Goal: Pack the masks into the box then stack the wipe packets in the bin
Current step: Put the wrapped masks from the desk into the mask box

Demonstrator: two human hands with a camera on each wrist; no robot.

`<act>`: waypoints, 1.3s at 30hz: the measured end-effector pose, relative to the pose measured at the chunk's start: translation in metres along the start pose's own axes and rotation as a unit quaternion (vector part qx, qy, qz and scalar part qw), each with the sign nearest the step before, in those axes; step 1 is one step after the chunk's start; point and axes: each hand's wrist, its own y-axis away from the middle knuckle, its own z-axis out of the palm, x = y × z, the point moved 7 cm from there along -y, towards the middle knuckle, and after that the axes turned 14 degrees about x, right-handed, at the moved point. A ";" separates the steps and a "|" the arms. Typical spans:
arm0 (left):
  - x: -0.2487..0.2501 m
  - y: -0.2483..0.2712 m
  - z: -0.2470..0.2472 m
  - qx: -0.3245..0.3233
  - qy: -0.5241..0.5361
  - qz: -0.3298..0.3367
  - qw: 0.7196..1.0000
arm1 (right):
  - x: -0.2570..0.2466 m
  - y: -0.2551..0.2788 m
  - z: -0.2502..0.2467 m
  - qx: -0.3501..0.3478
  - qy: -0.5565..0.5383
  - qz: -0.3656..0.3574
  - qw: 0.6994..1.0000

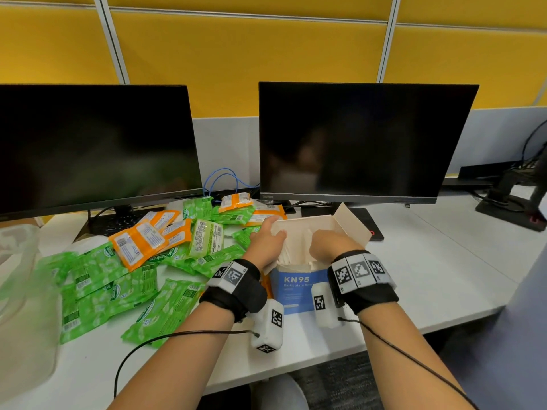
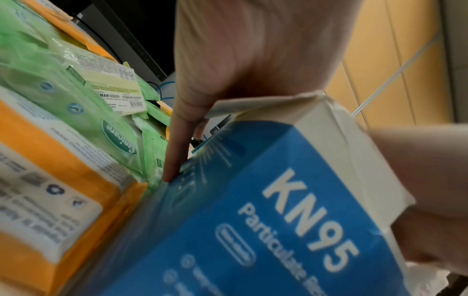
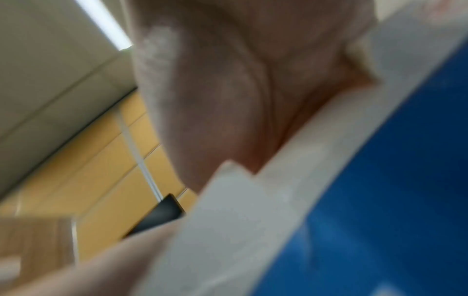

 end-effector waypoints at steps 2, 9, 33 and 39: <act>0.000 -0.001 0.002 -0.004 0.012 -0.004 1.000 | -0.015 0.013 0.006 -0.065 -0.080 -0.036 0.994; -0.011 -0.002 0.004 0.020 0.093 -0.065 0.993 | -0.018 0.020 0.001 -0.074 -0.176 -0.026 0.981; -0.076 -0.057 -0.135 0.213 -0.308 0.098 0.922 | -0.182 0.029 0.001 0.188 -0.322 -0.295 0.880; -0.129 -0.065 -0.159 0.106 -0.246 0.051 0.962 | -0.195 -0.032 0.096 0.031 -0.344 -0.094 0.934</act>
